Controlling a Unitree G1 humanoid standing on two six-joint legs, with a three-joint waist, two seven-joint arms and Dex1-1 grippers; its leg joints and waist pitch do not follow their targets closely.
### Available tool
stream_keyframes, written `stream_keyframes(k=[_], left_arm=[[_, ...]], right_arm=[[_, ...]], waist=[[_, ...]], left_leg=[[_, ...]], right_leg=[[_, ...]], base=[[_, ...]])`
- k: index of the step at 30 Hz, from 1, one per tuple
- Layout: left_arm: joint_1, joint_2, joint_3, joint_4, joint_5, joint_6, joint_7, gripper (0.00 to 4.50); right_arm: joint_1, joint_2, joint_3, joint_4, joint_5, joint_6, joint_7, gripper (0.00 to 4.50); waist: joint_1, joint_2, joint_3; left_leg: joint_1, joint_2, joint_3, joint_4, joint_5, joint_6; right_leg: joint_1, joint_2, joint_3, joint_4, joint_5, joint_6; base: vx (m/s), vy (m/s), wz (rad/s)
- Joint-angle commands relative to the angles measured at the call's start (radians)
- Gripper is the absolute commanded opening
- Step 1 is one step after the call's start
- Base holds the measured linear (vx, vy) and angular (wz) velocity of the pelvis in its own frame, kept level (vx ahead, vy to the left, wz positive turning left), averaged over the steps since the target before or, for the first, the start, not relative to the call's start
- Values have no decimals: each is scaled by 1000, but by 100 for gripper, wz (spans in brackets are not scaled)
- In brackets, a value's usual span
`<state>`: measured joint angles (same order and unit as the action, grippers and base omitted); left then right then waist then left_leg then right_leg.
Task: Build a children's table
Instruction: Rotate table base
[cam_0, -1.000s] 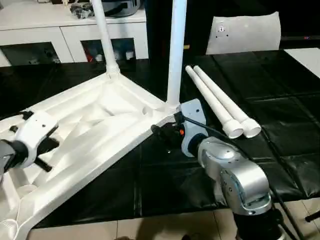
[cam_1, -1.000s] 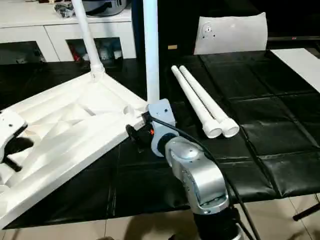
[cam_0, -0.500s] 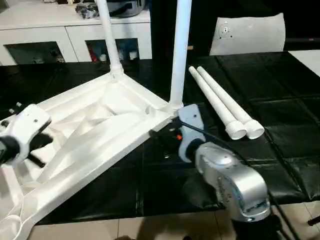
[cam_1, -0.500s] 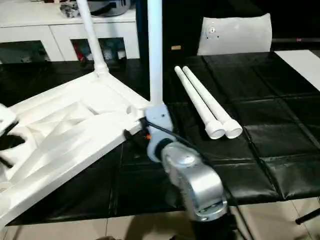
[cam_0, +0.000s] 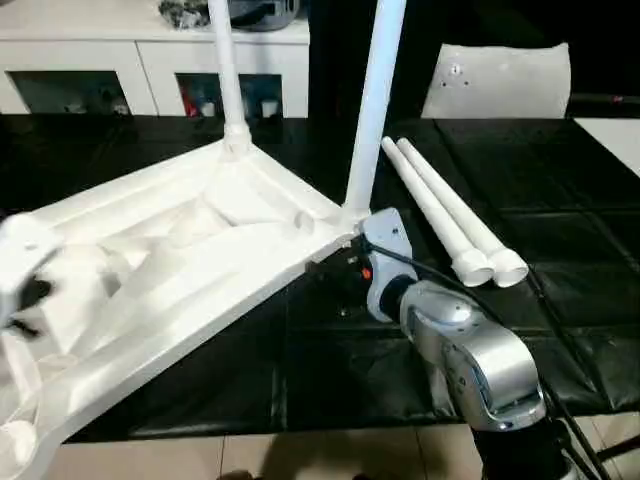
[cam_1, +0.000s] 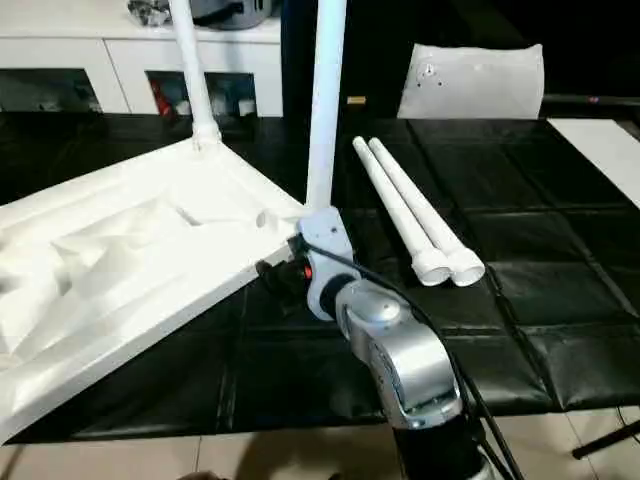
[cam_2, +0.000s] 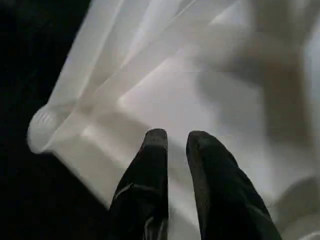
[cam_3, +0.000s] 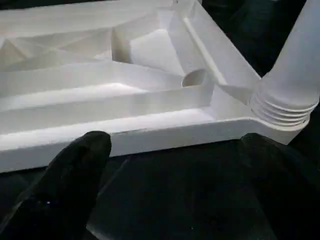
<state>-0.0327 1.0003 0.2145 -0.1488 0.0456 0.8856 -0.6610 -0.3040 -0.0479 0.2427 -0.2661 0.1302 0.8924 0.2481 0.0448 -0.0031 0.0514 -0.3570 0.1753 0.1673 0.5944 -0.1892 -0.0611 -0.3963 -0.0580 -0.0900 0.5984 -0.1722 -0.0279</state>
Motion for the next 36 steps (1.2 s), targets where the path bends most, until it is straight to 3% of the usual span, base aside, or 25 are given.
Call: stream_keyframes(k=[1, 7, 9, 14, 15, 16, 18, 21, 22, 23, 25, 26, 29, 33, 36], left_arm=[[4, 8, 19, 23, 15, -14, 16, 85], [11, -65, -10, 78, -12, -85, 45, 85], [28, -51, -20, 88, 17, -79, 61, 85], [53, -8, -31, 132, 67, -106, 91, 85], [50, -9, -22, 141, 68, -115, 97, 85], [47, -6, -14, 143, 70, -126, 103, 85], [37, -19, 12, 147, 68, -143, 119, 85], [28, -18, 12, 164, 65, -162, 127, 85], [28, -14, 7, 168, 67, -167, 126, 85], [29, -26, -10, 183, 59, -175, 114, 85], [30, -33, -17, 190, 54, -178, 108, 85], [36, -56, -61, 211, 41, -165, 78, 85], [52, -43, -128, 226, 51, -145, 25, 85], [58, -32, -145, 211, 35, -144, -23, 85], [23, -64, -178, 156, -29, -129, -98, 85]], right_arm=[[10, 1, 4, 12, 3, 8, 0, 450], [5, -6, 10, 116, -14, -70, 6, 450], [8, -9, 6, 147, -18, -87, 7, 450], [-2, -8, -9, 194, -19, -120, 7, 450], [-8, -14, -6, 204, -22, -129, 13, 450], [-13, -13, -12, 214, -21, -138, 12, 450], [-21, -13, -20, 235, -21, -160, 13, 450], [-33, -11, -24, 258, -19, -171, 16, 450], [-35, -9, -26, 262, -18, -172, 16, 450], [-42, -8, -24, 276, -20, -183, 21, 450], [-45, -8, -22, 283, -22, -188, 24, 450], [-63, -1, -28, 328, -22, -219, 29, 450], [-100, 19, -45, 418, -16, -270, 26, 450], [-126, 31, -53, 477, -16, -303, 23, 450], [-172, 35, -54, 590, -33, -359, 19, 450]], waist=[[3, 27, -44], [11, 29, -42], [13, 34, -46], [11, 25, -44], [11, 31, -44], [11, 27, -44], [13, 33, -44], [14, 31, -45], [14, 31, -44], [14, 24, -45], [13, 28, -44], [11, 15, -44], [12, 26, -44], [10, 22, -42], [10, 26, -44]], left_leg=[[23, 48, -34, -86, -363, -46], [30, 50, -35, -88, -416, -61], [26, 50, -37, -89, -410, -59], [26, 48, -37, -88, -415, -48], [27, 48, -38, -88, -416, -48], [29, 50, -38, -89, -414, -47], [29, 52, -39, -90, -427, -54], [29, 50, -39, -89, -434, -55], [29, 50, -39, -89, -432, -54], [27, 50, -38, -89, -418, -49], [29, 51, -38, -89, -422, -51], [28, 52, -35, -90, -418, -47], [33, 53, -37, -89, -429, -53], [30, 53, -37, -90, -436, -52], [35, 55, -36, -89, -435, -58]], right_leg=[[22, -85, 66, -88, -465, -68], [17, -88, 66, -93, -456, -80], [23, -89, 67, -89, -442, -81], [23, -87, 66, -93, -458, -76], [22, -87, 66, -93, -459, -77], [21, -87, 66, -94, -454, -79], [21, -87, 66, -90, -431, -92], [24, -87, 66, -88, -420, -101], [24, -88, 66, -88, -419, -101], [25, -90, 67, -87, -421, -102], [23, -89, 67, -88, -430, -102], [23, -88, 68, -89, -432, -101], [18, -92, 70, -89, -447, -108], [21, -93, 70, -90, -444, -114], [19, -93, 70, -87, -428, -123]], base=[[0, 0, 0], [0, 0, 0], [0, 0, 0], [0, 0, 0], [0, 0, 0], [0, 0, 0], [0, 0, 0], [0, 0, 0], [0, 0, 0], [0, 0, 0], [0, 0, 0], [0, 0, 0], [0, 0, 0], [0, 0, 0], [0, 0, 0]])
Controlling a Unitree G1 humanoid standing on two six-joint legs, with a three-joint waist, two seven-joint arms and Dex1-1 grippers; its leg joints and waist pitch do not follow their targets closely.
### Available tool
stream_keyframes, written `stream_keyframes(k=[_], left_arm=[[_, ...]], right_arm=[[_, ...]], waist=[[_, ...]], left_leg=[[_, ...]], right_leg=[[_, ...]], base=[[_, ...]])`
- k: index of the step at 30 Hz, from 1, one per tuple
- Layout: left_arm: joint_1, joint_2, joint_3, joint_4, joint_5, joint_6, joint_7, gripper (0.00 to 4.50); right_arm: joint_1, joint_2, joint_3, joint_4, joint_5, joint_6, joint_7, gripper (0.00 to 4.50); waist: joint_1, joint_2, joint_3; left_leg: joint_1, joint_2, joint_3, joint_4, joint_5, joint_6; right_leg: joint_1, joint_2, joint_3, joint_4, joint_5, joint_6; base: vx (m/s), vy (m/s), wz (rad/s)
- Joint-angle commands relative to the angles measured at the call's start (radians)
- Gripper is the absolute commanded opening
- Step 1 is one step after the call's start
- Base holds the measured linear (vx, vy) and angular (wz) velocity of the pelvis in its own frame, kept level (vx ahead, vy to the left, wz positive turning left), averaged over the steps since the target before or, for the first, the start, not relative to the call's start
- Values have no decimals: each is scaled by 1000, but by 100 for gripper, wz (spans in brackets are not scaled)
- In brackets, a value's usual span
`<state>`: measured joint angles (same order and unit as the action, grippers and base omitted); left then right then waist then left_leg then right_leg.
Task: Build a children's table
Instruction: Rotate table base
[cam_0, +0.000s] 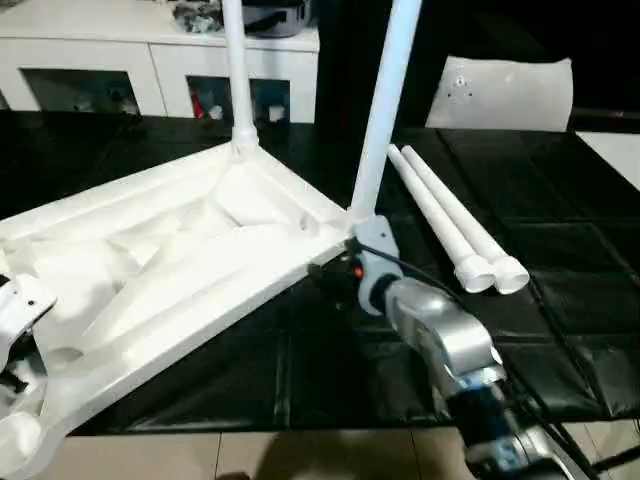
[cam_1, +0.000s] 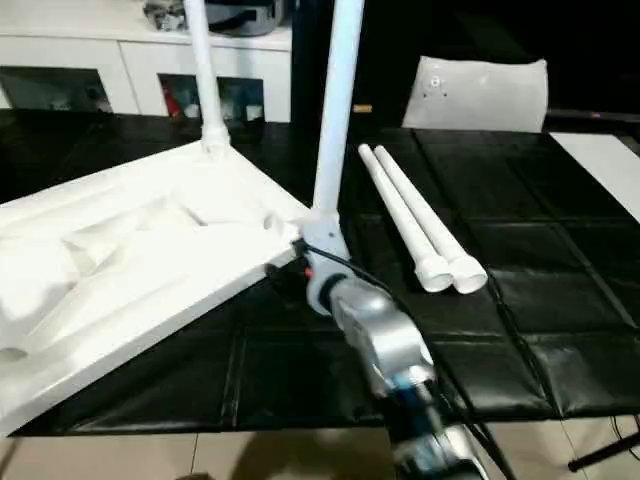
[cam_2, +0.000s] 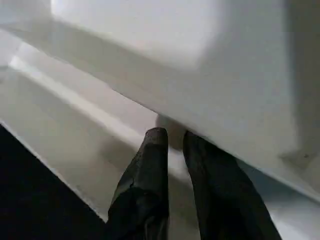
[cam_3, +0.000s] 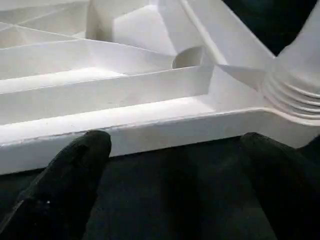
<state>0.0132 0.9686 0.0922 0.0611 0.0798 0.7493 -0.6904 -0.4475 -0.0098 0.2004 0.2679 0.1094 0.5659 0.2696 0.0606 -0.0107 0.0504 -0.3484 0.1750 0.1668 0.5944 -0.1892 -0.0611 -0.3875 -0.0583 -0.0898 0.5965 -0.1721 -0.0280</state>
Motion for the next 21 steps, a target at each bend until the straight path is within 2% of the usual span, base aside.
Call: stream_keyframes(k=[1, 3, 5, 10, 11, 14, 15, 16, 18, 19, 21], left_arm=[[-23, -33, -55, -54, -63, 7, -68, 85], [-63, -48, -108, -141, -125, 42, -148, 85], [-70, -51, -118, -160, -136, 50, -162, 85], [-86, -66, -157, -218, -167, 74, -213, 85], [-89, -69, -169, -251, -186, 97, -237, 85], [-93, -62, -200, -272, -175, 107, -245, 85], [-93, -59, -206, -273, -169, 107, -244, 85], [-98, -65, -209, -258, -156, 102, -223, 85], [-108, -72, -203, -234, -138, 95, -186, 85], [-109, -68, -201, -229, -134, 93, -179, 85], [-100, -51, -200, -225, -130, 85, -184, 85]], right_arm=[[-29, -3, -11, 56, -12, -33, -2, 450], [-60, -1, -23, 109, -7, -23, 3, 450], [-64, 2, -29, 114, -2, -13, 3, 450], [-81, 5, -15, 173, -23, -48, 8, 450], [-95, 18, -20, 199, -21, -74, 6, 450], [-115, 40, -48, 217, -6, -147, -10, 450], [-117, 44, -58, 212, -1, -153, -16, 450], [-118, 45, -75, 192, 0, -177, -36, 450], [-108, 38, -111, 142, 5, -204, -75, 450], [-102, 31, -132, 121, 2, -210, -106, 450], [-93, 4, -144, 111, -16, -190, -137, 450]], waist=[[-3, 34, -44], [8, 29, -43], [17, 31, -43], [15, 25, -45], [14, 27, -45], [9, 22, -45], [10, 23, -46], [8, 20, -45], [8, 20, -45], [13, 20, -46], [16, 20, -46]], left_leg=[[31, 54, -34, -88, -436, -62], [34, 56, -31, -88, -431, -63], [33, 56, -30, -90, -427, -69], [22, 53, -31, -91, -408, -69], [21, 52, -33, -91, -404, -67], [22, 52, -31, -89, -407, -62], [24, 52, -32, -88, -405, -61], [22, 53, -31, -90, -403, -61], [24, 53, -30, -91, -405, -63], [29, 54, -29, -90, -403, -68], [26, 53, -29, -93, -392, -72]], right_leg=[[8, -91, 70, -84, -416, -135], [8, -92, 73, -81, -405, -145], [9, -91, 73, -79, -402, -140], [19, -95, 72, -81, -432, -119], [20, -95, 71, -80, -444, -116], [17, -94, 71, -84, -464, -112], [16, -94, 71, -84, -464, -111], [15, -92, 71, -84, -459, -108], [14, -89, 70, -83, -458, -101], [11, -87, 71, -83, -453, -94], [14, -84, 70, -78, -435, -90]], base=[[0, 0, 0], [0, 0, 0], [0, 0, 0], [0, 0, 0], [0, 0, 0], [0, 0, 0], [0, 0, 0], [0, 0, 0], [0, 0, 0], [0, 0, 0], [0, 0, 0]])
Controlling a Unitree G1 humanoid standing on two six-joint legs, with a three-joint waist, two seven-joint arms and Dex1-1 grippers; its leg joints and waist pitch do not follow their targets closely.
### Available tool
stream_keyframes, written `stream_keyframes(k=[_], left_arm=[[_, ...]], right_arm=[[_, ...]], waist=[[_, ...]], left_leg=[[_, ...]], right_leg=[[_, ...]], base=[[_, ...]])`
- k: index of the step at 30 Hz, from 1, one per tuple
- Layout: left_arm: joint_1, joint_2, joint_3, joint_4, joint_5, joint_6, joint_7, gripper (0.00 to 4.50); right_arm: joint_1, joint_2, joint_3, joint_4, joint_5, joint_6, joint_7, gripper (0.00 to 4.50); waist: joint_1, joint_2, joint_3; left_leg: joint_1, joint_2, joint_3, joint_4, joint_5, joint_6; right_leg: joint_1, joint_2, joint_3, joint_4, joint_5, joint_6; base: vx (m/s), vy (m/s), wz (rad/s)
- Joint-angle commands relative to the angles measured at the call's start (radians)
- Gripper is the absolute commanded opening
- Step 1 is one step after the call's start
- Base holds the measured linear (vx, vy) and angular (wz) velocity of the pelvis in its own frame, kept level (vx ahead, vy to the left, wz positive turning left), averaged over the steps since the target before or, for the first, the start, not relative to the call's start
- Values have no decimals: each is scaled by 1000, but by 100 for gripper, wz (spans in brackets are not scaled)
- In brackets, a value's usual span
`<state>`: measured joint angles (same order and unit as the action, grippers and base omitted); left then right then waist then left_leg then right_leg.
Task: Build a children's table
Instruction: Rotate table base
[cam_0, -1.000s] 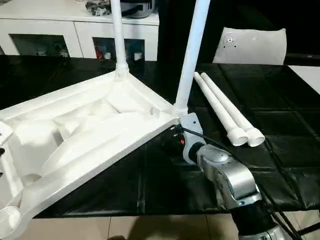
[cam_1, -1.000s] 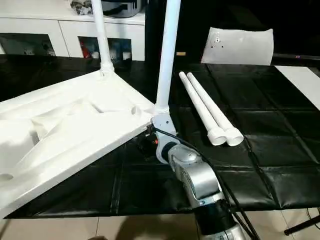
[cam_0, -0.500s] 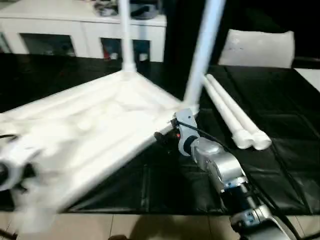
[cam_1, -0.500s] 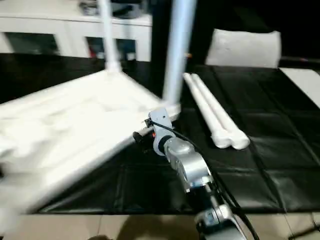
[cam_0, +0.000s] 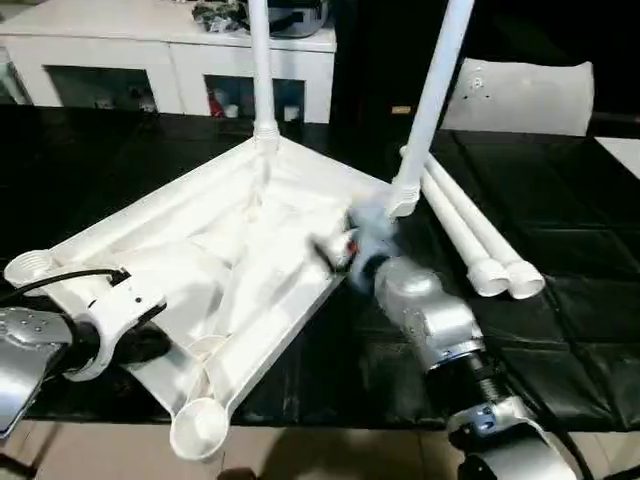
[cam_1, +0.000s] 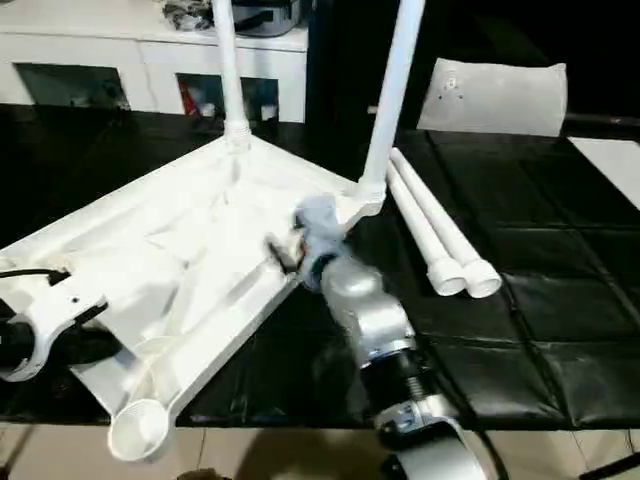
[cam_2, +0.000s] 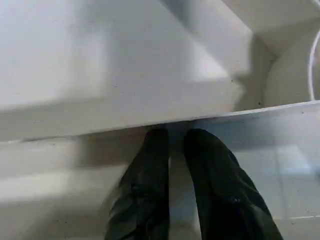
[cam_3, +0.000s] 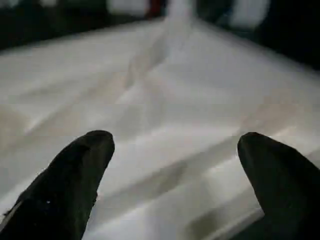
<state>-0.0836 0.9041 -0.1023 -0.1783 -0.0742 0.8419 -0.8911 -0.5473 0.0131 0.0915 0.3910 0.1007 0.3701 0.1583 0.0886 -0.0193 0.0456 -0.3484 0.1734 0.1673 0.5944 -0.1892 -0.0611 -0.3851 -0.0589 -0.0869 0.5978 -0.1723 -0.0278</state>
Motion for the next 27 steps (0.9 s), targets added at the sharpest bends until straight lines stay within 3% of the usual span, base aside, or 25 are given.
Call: stream_keyframes(k=[1, 4, 5, 6, 8, 11, 16, 19, 23, 27], left_arm=[[8, 34, -8, 7, 25, -2, 2, 85], [24, 44, -8, -21, 16, 20, -6, 85], [39, 48, -7, -38, 1, 26, -20, 85], [41, 47, -6, -44, -4, 28, -21, 85], [47, 43, -3, -74, -25, 37, -27, 85], [48, 35, -2, -94, -48, 39, -33, 85], [48, 6, -10, -154, -95, 22, -72, 85], [31, -36, -6, -189, -144, 48, -78, 85], [12, -67, -26, -197, -156, 46, -69, 85], [-30, -123, -48, -181, -151, 35, -48, 85]], right_arm=[[12, -60, -19, 16, -63, 16, -59, 450], [11, -81, 0, 91, -85, 35, -34, 450], [12, -85, 12, 126, -101, 28, -36, 450], [14, -85, 19, 133, -103, 30, -30, 450], [21, -77, 40, 164, -100, 43, -10, 450], [19, -66, 52, 193, -104, 31, 5, 450], [-27, -14, 52, 271, -83, -25, 68, 450], [-55, 10, 48, 298, -64, -29, 88, 450], [-68, 6, 79, 321, -97, -46, 96, 450], [-76, 16, 65, 346, -99, -63, 105, 450]], waist=[[-12, 25, -42], [-19, 23, -43], [-25, 16, -43], [-27, 19, -41], [-39, 11, -42], [-39, 12, -43], [-38, 19, -40], [-39, 16, -41], [-42, 11, -39], [-47, 11, -42]], left_leg=[[24, 53, -30, -93, -388, -76], [19, 48, -29, -88, -390, -67], [17, 47, -29, -86, -392, -60], [17, 48, -31, -86, -397, -59], [15, 48, -32, -84, -405, -48], [12, 50, -30, -83, -375, -37], [16, 56, -31, -87, -401, -54], [15, 53, -30, -86, -404, -57], [14, 53, -28, -84, -393, -55], [12, 53, -28, -83, -372, -55]], right_leg=[[12, -83, 66, -77, -433, -88], [17, -88, 65, -82, -456, -87], [18, -89, 64, -86, -475, -85], [16, -91, 64, -87, -487, -87], [17, -90, 61, -92, -514, -86], [16, -91, 63, -88, -497, -99], [12, -88, 64, -82, -455, -122], [15, -90, 65, -82, -458, -121], [14, -89, 64, -84, -474, -116], [17, -89, 66, -80, -455, -114]], base=[[0, 0, 0], [0, 0, 0], [0, 0, 0], [0, 0, 0], [0, 0, 0], [0, 0, 0], [0, 0, 0], [0, 0, 0], [0, 0, 0], [0, 0, 0]])
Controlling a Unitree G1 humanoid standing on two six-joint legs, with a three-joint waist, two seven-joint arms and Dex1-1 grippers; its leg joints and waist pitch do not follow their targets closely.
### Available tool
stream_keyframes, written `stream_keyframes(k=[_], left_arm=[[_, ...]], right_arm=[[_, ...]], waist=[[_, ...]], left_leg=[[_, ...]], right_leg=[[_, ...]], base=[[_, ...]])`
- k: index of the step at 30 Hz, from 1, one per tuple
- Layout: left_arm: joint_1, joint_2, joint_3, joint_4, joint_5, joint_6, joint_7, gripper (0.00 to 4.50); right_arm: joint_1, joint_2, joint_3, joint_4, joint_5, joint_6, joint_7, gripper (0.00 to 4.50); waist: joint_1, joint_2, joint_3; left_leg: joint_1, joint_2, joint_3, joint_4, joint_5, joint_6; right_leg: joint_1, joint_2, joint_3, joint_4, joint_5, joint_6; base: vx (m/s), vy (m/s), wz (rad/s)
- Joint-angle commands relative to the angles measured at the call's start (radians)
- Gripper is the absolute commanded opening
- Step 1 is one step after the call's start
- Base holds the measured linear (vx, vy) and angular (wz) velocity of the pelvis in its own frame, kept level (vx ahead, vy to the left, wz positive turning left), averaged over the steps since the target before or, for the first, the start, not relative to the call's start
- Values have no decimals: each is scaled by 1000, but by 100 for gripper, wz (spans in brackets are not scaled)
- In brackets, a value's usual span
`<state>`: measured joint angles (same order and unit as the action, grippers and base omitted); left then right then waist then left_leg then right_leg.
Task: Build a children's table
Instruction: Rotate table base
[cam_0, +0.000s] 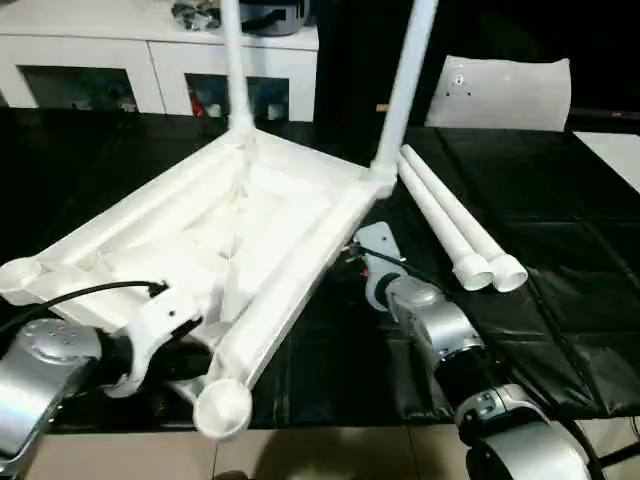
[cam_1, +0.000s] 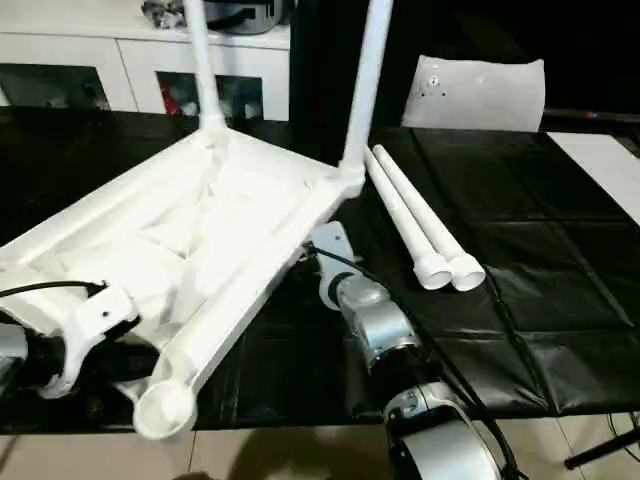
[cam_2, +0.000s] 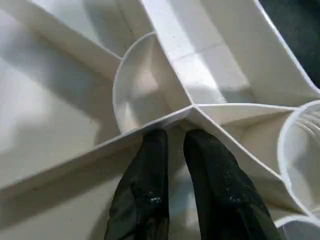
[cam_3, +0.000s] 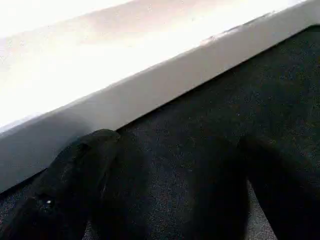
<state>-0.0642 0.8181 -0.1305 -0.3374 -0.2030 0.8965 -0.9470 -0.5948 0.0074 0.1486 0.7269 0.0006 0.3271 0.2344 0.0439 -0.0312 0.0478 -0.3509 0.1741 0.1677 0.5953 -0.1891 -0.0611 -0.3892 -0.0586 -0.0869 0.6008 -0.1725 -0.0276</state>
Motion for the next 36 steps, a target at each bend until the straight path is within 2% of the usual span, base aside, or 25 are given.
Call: stream_keyframes(k=[1, 2, 3, 4, 6, 7, 10, 12, 16, 22, 26, 30, 31, 32, 34, 35, 36], left_arm=[[-75, -69, -25, -10, -25, -20, 22, 85], [-86, -78, -31, -8, -27, -18, 24, 85], [-96, -86, -41, -9, -33, -14, 26, 85], [-104, -101, -45, -13, -45, -7, 29, 85], [-116, -126, -57, -22, -59, 6, 31, 85], [-120, -129, -70, -26, -55, 6, 30, 85], [-132, -144, -89, -21, -43, 0, 36, 85], [-155, -178, -94, 0, -29, -4, 59, 85], [-197, -241, -103, 6, -46, 8, 93, 85], [-229, -286, -95, 20, -47, -3, 124, 85], [-247, -300, -96, 52, -19, -42, 151, 85], [-272, -333, -87, 74, -23, -52, 171, 85], [-280, -342, -90, 81, -20, -54, 176, 85], [-284, -347, -93, 86, -17, -56, 180, 85], [-298, -379, -83, 110, -11, -70, 211, 85], [-305, -402, -73, 124, -14, -79, 229, 85], [-308, -406, -77, 126, -12, -86, 232, 85]], right_arm=[[-30, 22, 7, 15, -1, -22, 35, 450], [-30, 22, 7, 17, 0, -22, 42, 450], [-31, 24, 6, 21, 3, -23, 49, 450], [-32, 24, 7, 24, 4, -24, 52, 450], [-33, 25, 12, 30, 5, -30, 59, 450], [-35, 26, 15, 33, 3, -32, 61, 450], [-38, 33, 12, 35, 5, -34, 60, 450], [-43, 38, 12, 41, 4, -37, 65, 450], [-52, 56, 6, 45, 11, -48, 82, 450], [-68, 63, 4, 52, 4, -51, 89, 450], [-71, 61, -1, 53, 3, -55, 90, 450], [-73, 59, -4, 53, 5, -61, 96, 450], [-76, 58, -6, 54, 4, -64, 93, 450], [-78, 58, -8, 55, 4, -66, 91, 450], [-80, 51, -18, 43, 7, -64, 82, 450], [-79, 45, -28, 31, 10, -62, 73, 450], [-78, 37, -33, 18, 9, -59, 66, 450]], waist=[[-3, 21, -45], [-3, 22, -46], [-1, 29, -47], [-5, 22, -47], [-5, 25, -47], [-10, 19, -49], [-13, 16, -52], [-12, 18, -51], [-11, 16, -51], [-11, 13, -53], [-12, 13, -52], [-11, 14, -51], [-11, 21, -51], [-11, 18, -51], [-11, 17, -52], [-16, 24, -52], [-17, 21, -53]], left_leg=[[15, 52, -27, -84, -367, -55], [14, 53, -27, -84, -361, -57], [13, 53, -29, -85, -359, -60], [12, 53, -28, -85, -358, -60], [11, 52, -28, -83, -351, -61], [4, 52, -27, -83, -326, -55], [1, 52, -25, -81, -287, -46], [4, 52, -22, -79, -282, -43], [3, 53, -21, -78, -276, -45], [-1, 51, -18, -73, -240, -34], [-2, 52, -19, -75, -247, -32], [1, 53, -19, -75, -263, -34], [3, 52, -19, -74, -267, -36], [3, 53, -19, -74, -273, -34], [-2, 54, -21, -75, -272, -33], [-2, 54, -21, -75, -270, -36], [-3, 54, -21, -73, -267, -34]], right_leg=[[21, -86, 65, -83, -440, -118], [23, -86, 66, -80, -428, -121], [25, -87, 65, -78, -412, -127], [26, -86, 65, -78, -404, -130], [28, -88, 65, -75, -382, -140], [36, -88, 65, -72, -356, -148], [39, -89, 66, -67, -321, -157], [35, -87, 67, -67, -314, -165], [38, -86, 65, -68, -304, -163], [38, -85, 66, -65, -282, -168], [38, -84, 65, -67, -288, -165], [37, -85, 64, -69, -314, -158], [35, -85, 64, -71, -313, -159], [35, -85, 64, -72, -312, -163], [39, -87, 64, -71, -301, -169], [40, -85, 64, -70, -283, -173], [40, -85, 65, -69, -277, -176]], base=[[0, 0, 0], [0, 0, 0], [0, 0, 0], [0, 0, 0], [0, 0, 0], [0, 0, 0], [0, 0, 0], [0, 0, 0], [0, 0, 0], [0, 0, 0], [0, 0, 0], [0, 0, 0], [0, 0, 0], [0, 0, 0], [0, 0, 0], [0, 0, 0], [0, 0, 0]])
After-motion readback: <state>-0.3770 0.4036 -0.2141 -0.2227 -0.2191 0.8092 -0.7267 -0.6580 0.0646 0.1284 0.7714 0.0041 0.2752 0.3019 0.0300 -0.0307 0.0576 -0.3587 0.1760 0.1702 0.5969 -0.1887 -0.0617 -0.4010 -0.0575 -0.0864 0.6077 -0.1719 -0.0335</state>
